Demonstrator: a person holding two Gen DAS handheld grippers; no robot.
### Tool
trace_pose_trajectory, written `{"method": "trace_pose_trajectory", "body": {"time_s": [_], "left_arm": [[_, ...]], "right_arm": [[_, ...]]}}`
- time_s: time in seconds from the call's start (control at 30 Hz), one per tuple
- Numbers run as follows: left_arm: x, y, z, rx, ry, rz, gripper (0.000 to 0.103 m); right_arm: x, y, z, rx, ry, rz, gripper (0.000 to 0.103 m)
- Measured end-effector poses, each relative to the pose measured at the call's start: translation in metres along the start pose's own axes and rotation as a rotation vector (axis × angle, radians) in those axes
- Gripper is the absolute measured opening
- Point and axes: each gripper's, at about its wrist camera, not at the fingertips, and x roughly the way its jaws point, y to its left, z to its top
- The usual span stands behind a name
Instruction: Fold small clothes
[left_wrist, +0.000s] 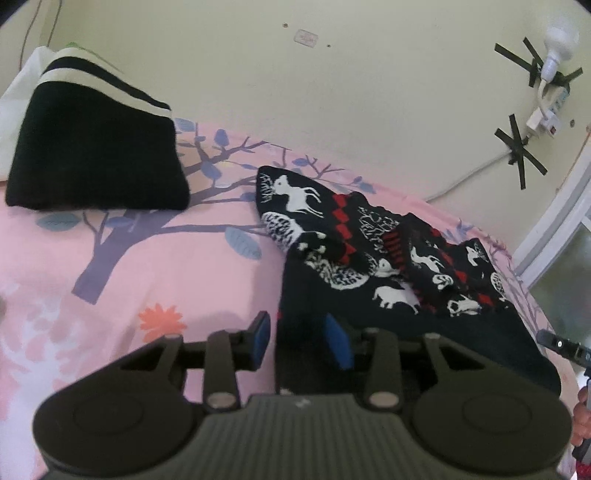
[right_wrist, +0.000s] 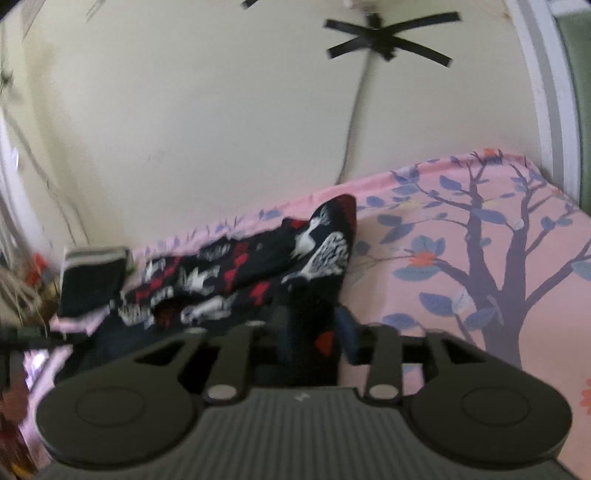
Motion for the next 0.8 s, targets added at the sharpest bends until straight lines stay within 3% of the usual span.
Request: {"method": "trace_pose_trajectory", "body": {"time_s": [0.07, 0.1, 0.23, 0.3, 0.37, 0.47, 0.53, 0.6, 0.73, 0.8], "left_arm": [[0.006, -0.006, -0.001, 0.013, 0.012, 0.004, 0.032], [0.01, -0.009, -0.002, 0.022, 0.021, 0.004, 0.031], [0.016, -0.021, -0.011, 0.098, 0.029, 0.054, 0.03], [0.018, -0.024, -0.014, 0.142, 0.024, 0.099, 0.034], [0.018, -0.025, -0.013, 0.17, 0.042, 0.111, 0.035], [0.008, -0.019, -0.007, 0.171, 0.071, 0.107, 0.037], [-0.005, -0.012, 0.007, 0.155, 0.047, 0.096, 0.039], [-0.018, -0.009, 0.026, 0.141, 0.001, 0.091, 0.045], [-0.017, -0.026, 0.079, 0.181, -0.062, 0.065, 0.054], [0.002, -0.04, 0.104, 0.221, -0.063, 0.03, 0.071]], "right_arm": [[0.008, 0.006, -0.005, -0.025, 0.046, -0.006, 0.035], [0.013, 0.007, -0.007, -0.031, 0.078, -0.015, 0.0], [0.003, -0.003, -0.01, 0.011, 0.015, -0.126, 0.0], [0.009, -0.014, -0.011, 0.057, 0.056, -0.119, 0.0], [0.011, -0.007, -0.01, 0.008, 0.068, -0.124, 0.0], [-0.001, -0.002, 0.007, -0.03, 0.044, -0.09, 0.012], [-0.012, -0.003, 0.026, -0.039, -0.007, -0.085, 0.036], [-0.013, -0.005, 0.051, -0.041, -0.033, -0.054, 0.045], [0.015, -0.008, 0.107, -0.019, 0.001, 0.057, 0.047], [0.046, -0.004, 0.128, -0.017, 0.044, 0.112, 0.052]]}}
